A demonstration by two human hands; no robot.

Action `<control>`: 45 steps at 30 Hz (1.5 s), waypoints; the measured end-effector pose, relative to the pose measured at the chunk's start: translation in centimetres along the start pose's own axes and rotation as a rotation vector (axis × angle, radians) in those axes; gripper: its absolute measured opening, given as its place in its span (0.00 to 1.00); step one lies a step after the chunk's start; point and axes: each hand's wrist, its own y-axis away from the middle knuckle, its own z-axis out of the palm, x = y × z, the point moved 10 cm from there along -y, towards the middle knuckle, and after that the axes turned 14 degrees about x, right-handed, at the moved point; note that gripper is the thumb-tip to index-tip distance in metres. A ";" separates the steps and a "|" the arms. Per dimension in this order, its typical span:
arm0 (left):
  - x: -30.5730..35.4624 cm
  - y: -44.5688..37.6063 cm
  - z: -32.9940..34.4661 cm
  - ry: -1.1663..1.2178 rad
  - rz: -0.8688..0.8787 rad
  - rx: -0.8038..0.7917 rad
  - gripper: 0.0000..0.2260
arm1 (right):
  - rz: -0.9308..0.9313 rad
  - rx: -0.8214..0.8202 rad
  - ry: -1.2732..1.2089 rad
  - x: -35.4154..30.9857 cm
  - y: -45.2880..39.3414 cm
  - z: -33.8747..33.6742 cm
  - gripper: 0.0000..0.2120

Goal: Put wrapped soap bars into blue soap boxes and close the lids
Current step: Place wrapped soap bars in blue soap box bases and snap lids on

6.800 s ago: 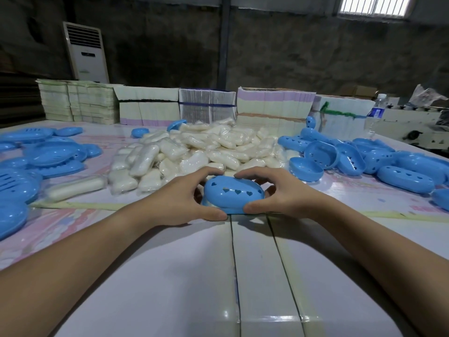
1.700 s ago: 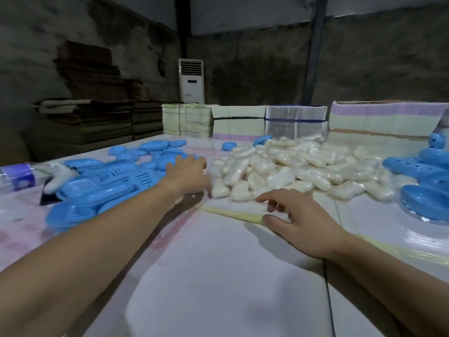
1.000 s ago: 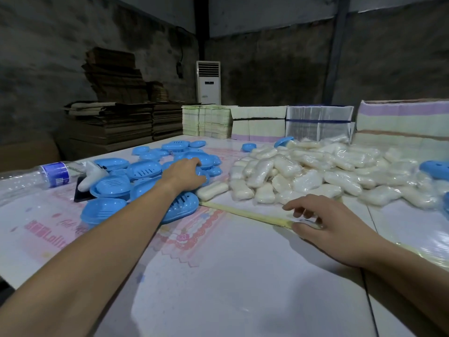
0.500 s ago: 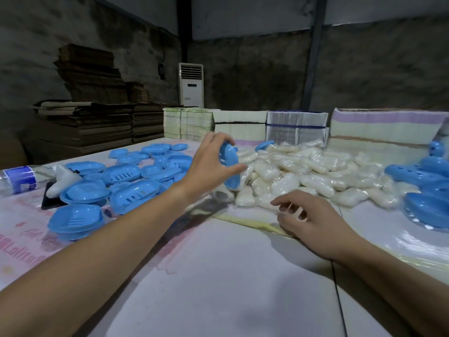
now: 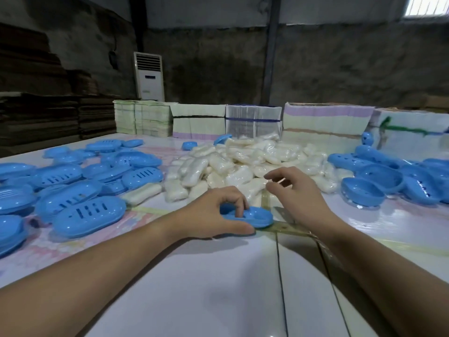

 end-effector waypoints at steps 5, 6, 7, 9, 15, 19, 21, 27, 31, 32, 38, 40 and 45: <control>0.8 0.4 -0.5 -0.051 0.063 -0.087 0.08 | 0.001 -0.090 0.222 1.9 -0.1 0.4 0.09; 0.9 0.4 -0.7 -0.070 0.069 -0.098 0.09 | -0.002 -0.113 0.250 2.1 0.0 0.6 0.10; 0.8 0.4 -1.1 -0.095 0.073 -0.099 0.11 | -0.014 -0.127 0.275 2.1 0.1 0.8 0.11; 0.1 0.2 -2.0 -0.150 0.028 -0.073 0.20 | -0.056 -0.137 0.306 1.7 0.1 1.2 0.11; -2.6 0.0 -2.6 -0.275 -0.184 -0.111 0.32 | -0.073 -0.374 0.378 1.6 1.7 5.0 0.16; -2.5 -0.1 -2.9 -0.243 -0.196 -0.127 0.28 | 0.048 -0.524 0.333 1.9 0.7 6.6 0.17; -2.3 0.0 -2.8 -0.228 -0.194 -0.139 0.27 | 0.112 -0.547 0.301 2.1 0.2 7.2 0.17; -1.8 0.4 -2.2 -0.186 -0.174 -0.181 0.28 | 0.084 -0.707 0.741 1.9 0.5 9.5 0.36; -1.7 0.4 -2.2 -0.172 -0.167 -0.183 0.27 | -0.061 -0.629 0.937 -0.3 -0.2 10.3 0.28; -1.7 0.4 -2.2 -0.171 -0.164 -0.183 0.27 | -0.044 -0.640 0.920 -0.5 -0.2 10.2 0.27; -1.8 0.4 -1.9 -0.158 -0.161 -0.179 0.27 | 0.016 -0.570 0.841 -0.1 -0.6 7.2 0.22; -1.8 0.4 -1.8 -0.161 -0.167 -0.177 0.27 | 0.011 -0.486 0.800 0.4 -1.1 5.8 0.20; -2.3 0.1 -1.6 -0.168 -0.188 -0.140 0.27 | -0.036 -0.276 0.626 -0.4 -2.3 1.2 0.22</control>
